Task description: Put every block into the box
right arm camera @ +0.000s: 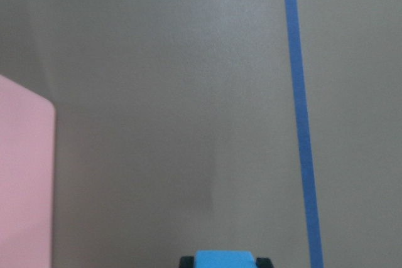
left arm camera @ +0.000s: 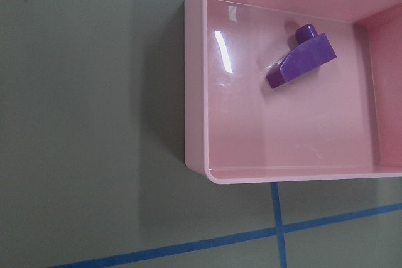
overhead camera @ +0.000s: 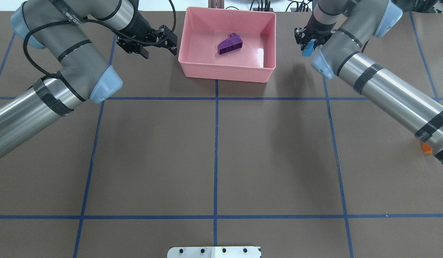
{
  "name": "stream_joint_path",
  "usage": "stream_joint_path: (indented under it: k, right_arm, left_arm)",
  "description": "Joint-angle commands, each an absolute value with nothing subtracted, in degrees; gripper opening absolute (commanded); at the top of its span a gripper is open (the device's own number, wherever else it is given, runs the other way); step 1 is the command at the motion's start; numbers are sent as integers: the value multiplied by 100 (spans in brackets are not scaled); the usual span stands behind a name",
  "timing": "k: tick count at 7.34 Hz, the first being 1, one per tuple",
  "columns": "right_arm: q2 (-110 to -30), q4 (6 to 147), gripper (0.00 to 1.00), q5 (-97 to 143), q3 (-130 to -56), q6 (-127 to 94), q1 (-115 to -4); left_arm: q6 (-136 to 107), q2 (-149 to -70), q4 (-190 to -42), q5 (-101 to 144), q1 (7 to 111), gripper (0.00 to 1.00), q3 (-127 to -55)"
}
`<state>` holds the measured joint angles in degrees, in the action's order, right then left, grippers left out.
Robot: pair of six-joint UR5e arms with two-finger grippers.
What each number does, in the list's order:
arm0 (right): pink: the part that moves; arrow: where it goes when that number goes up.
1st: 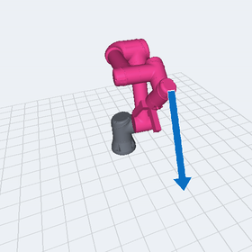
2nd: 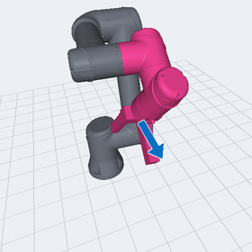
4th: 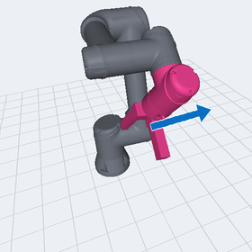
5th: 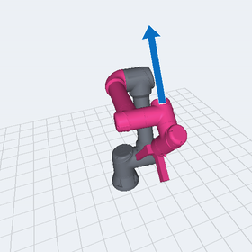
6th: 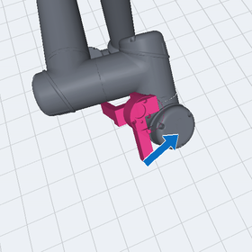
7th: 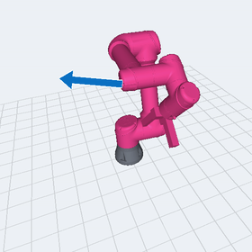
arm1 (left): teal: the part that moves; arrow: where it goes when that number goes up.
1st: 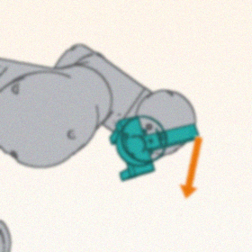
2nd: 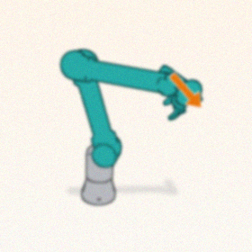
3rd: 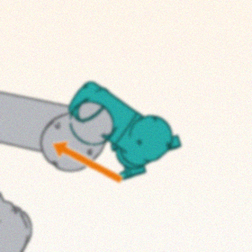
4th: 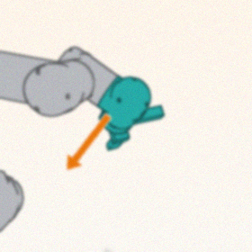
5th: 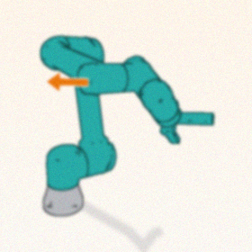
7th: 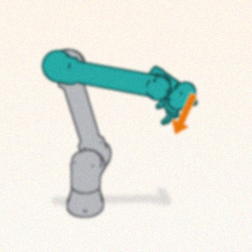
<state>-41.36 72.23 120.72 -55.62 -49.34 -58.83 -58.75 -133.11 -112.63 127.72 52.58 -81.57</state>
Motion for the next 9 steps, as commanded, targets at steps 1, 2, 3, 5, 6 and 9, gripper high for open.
stream_joint_path:
  k: [1,2,3,5,6,9]
  right_arm:
    - [-3905,8932,0,12410,-6895,-4896,-6179]
    - [-3563,9130,0,12401,-6891,-5035,-6057]
    - [-3455,9062,0,12375,-6873,-5523,-5795]
    - [-3096,8275,0,11867,-6183,-6438,-5345]
    - [-2868,7557,0,11848,-5535,-6495,-5309]
    - [-2733,7260,100,11804,-5193,-6539,-5256]
  left_arm:
    - [-5810,-13088,-11276,12779,5317,100,-8296]
    - [-5531,-12643,-11276,12779,5378,100,-8610]
    - [-5085,-12091,-11276,12779,5414,100,-9040]
    - [-5001,-11717,-11259,12779,5423,100,-9395]
    - [-5018,-11585,-11241,12805,5423,100,-9509]
    - [-5045,-11224,-10272,12779,5414,100,-10236]
